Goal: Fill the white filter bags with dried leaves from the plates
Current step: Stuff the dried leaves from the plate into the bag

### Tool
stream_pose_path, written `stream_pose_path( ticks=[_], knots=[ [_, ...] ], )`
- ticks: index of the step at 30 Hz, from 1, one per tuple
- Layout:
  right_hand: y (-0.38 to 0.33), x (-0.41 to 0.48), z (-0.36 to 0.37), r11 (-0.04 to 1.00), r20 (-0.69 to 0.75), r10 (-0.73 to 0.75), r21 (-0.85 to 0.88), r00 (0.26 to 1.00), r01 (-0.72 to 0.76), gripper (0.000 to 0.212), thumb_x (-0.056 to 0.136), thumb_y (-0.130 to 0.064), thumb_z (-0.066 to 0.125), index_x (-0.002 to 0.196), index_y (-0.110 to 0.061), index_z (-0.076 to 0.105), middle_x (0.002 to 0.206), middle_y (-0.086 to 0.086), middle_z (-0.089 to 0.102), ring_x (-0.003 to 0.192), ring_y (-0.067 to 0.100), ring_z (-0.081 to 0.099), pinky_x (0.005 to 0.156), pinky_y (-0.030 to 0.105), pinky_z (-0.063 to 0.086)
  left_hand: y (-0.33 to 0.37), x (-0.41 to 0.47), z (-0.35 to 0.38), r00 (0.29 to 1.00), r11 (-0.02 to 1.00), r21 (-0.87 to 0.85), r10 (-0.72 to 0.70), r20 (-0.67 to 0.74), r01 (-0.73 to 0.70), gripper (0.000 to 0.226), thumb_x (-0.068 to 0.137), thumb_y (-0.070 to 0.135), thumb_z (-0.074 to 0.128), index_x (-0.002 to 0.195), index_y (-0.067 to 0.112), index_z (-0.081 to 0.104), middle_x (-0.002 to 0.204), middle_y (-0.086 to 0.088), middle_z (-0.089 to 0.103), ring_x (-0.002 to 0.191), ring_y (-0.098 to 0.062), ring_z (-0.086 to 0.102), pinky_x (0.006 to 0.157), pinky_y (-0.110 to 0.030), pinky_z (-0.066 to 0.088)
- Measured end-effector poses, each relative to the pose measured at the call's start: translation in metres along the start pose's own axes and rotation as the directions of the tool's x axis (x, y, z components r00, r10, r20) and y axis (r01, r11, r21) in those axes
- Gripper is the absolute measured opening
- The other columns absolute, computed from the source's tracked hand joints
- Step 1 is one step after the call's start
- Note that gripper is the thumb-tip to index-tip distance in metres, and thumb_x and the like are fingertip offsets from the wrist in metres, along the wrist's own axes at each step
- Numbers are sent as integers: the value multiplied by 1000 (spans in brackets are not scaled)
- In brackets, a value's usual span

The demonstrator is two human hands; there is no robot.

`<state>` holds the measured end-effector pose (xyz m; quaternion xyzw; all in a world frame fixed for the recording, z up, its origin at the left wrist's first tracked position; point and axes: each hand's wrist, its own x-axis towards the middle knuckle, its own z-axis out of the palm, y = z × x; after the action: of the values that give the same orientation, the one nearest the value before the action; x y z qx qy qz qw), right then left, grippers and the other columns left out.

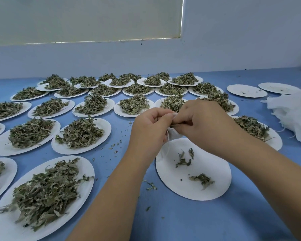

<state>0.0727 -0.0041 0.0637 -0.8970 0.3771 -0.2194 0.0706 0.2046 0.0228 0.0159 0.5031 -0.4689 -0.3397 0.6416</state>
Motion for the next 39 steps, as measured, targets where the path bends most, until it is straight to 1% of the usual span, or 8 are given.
stream_pose_path(
  ticks=[5,8,10,13,20,27,35,39],
  knots=[
    [14,-5,-5,921,-84,63,388,995,-26,14,82,-26,73,79,-40,75,66,-14,66,53,11,51,49,22,42,-1,1,-2,999,998,46,37,-37,-35,16,90,17,63,78,24,71,49,14,51,43,-4,45,45,-18,36],
    [21,-5,-9,858,-111,130,511,985,-56,7,81,-27,74,85,-33,73,48,-26,54,39,-1,45,40,4,30,-1,1,-2,997,997,66,51,-61,-47,18,90,17,64,76,25,70,46,14,48,41,-7,42,44,-19,35],
    [25,-4,-7,830,-94,163,551,982,-85,11,80,-28,74,90,-33,71,58,-27,59,43,-5,49,45,3,33,0,1,-1,996,996,71,54,-72,-49,22,91,16,63,72,27,70,46,11,47,41,-9,40,43,-22,36],
    [33,2,0,819,18,222,538,975,-196,21,79,-41,72,99,-40,67,90,-16,66,57,-5,57,59,17,43,0,1,-1,996,997,64,51,-73,-46,23,91,16,63,72,28,69,47,9,47,41,-9,40,43,-22,36],
    [33,13,11,682,308,216,631,926,-369,12,80,-20,75,90,-16,72,66,-5,66,60,8,62,56,24,51,-1,1,-2,998,996,82,51,-43,-47,11,90,16,64,83,19,72,48,16,51,42,-1,44,44,-15,36],
    [25,23,13,743,243,255,570,936,-351,9,79,-13,72,82,-6,65,61,2,68,52,9,62,48,22,51,-1,-1,-1,997,994,98,57,-61,-51,15,89,16,64,79,24,72,74,2,66,63,-8,61,57,-26,52],
    [15,24,23,945,44,260,194,964,-264,14,85,-22,59,75,-13,59,59,1,64,39,7,52,39,20,40,2,-5,0,997,995,67,74,21,-75,19,89,6,61,78,18,73,55,12,59,40,1,46,42,-12,37],
    [23,15,16,840,114,204,490,972,-234,23,85,-36,67,82,-14,65,63,-1,67,48,4,58,47,22,49,1,-2,-2,994,991,93,97,-54,-92,18,90,13,63,78,22,72,49,15,53,42,0,45,43,-14,37]
  ],
)
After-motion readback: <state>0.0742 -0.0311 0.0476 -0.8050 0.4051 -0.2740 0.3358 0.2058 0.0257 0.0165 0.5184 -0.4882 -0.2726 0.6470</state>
